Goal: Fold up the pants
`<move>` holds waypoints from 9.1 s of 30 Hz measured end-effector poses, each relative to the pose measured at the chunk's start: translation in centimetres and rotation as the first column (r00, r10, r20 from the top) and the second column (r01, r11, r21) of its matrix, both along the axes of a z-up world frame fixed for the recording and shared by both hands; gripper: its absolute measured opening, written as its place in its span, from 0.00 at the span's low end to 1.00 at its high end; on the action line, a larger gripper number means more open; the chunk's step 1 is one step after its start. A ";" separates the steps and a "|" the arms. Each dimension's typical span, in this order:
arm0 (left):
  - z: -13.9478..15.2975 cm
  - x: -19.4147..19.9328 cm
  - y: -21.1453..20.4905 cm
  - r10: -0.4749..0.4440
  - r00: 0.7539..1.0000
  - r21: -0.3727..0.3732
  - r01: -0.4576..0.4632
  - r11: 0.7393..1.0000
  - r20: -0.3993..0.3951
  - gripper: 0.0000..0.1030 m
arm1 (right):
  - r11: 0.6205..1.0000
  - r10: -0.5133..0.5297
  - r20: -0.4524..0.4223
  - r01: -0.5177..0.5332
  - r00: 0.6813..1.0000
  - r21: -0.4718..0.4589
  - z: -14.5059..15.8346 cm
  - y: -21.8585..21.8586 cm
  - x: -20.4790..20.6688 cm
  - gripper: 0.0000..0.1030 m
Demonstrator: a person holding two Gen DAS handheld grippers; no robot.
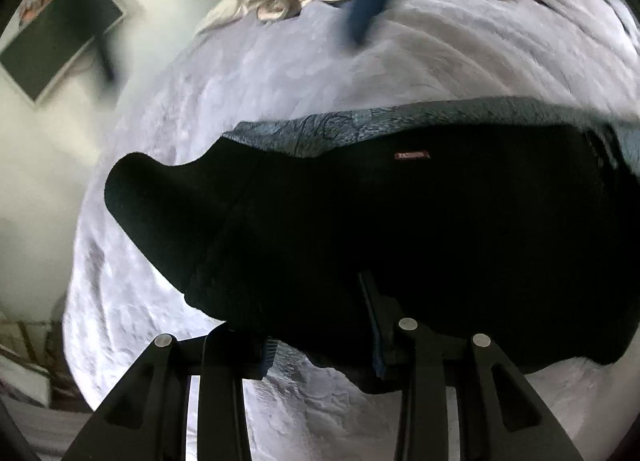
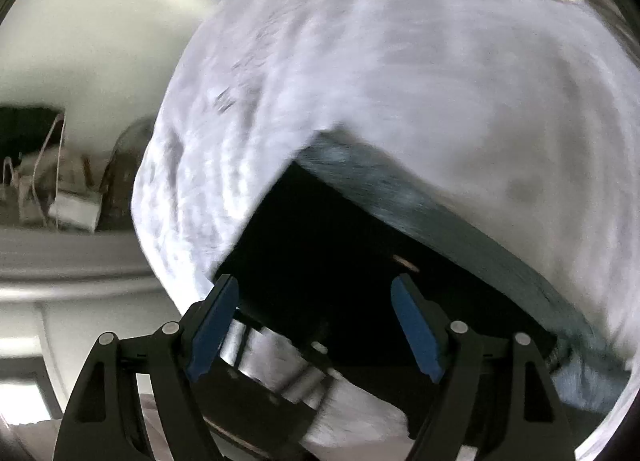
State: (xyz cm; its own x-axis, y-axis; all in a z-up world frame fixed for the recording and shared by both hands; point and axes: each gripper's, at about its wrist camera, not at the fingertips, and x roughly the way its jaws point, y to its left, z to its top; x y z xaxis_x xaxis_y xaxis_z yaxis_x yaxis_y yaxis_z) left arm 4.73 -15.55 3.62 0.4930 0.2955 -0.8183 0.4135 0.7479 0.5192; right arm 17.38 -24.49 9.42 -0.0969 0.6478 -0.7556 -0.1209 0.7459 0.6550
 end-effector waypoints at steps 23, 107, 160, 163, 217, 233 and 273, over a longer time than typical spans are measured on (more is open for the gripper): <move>7.5 -4.8 -11.3 -0.261 0.956 -0.029 0.268 0.963 0.135 0.36 | 0.956 -0.179 -0.022 0.179 0.984 0.234 2.1 -11.8 -5.2 0.17; -3.6 -4.8 -19.6 -0.023 0.931 -0.074 -0.005 0.997 -0.364 0.94 | 0.689 -0.646 0.029 0.599 0.763 -0.407 -12.9 -33.2 -30.7 0.32; -5.2 5.0 -14.6 0.065 0.849 -0.298 -0.255 0.920 -0.525 1.00 | 0.723 -0.677 -0.018 0.660 0.736 -0.206 -12.9 -39.8 -31.2 0.75; -5.6 4.8 -14.8 0.006 0.808 -0.355 -0.265 0.897 -0.589 1.00 | 0.736 -0.671 -0.045 0.657 0.740 -0.162 -13.7 -40.1 -30.9 0.76; -1.7 1.4 -1.4 0.071 0.814 -0.304 -0.294 0.906 -0.577 0.81 | 0.679 -0.661 -0.330 0.725 0.674 0.120 -13.1 -24.0 -29.8 0.43; 0.5 0.9 -1.7 0.125 0.882 -0.197 -0.236 0.951 -0.455 0.94 | 0.762 -0.647 -0.257 0.626 0.718 -0.166 -11.2 -23.5 -29.7 0.65; 4.6 -3.4 -4.9 0.063 0.918 -0.114 -0.116 0.987 -0.391 0.99 | 0.758 -0.575 0.025 0.544 0.818 -0.359 -1.5 -19.3 -27.1 0.87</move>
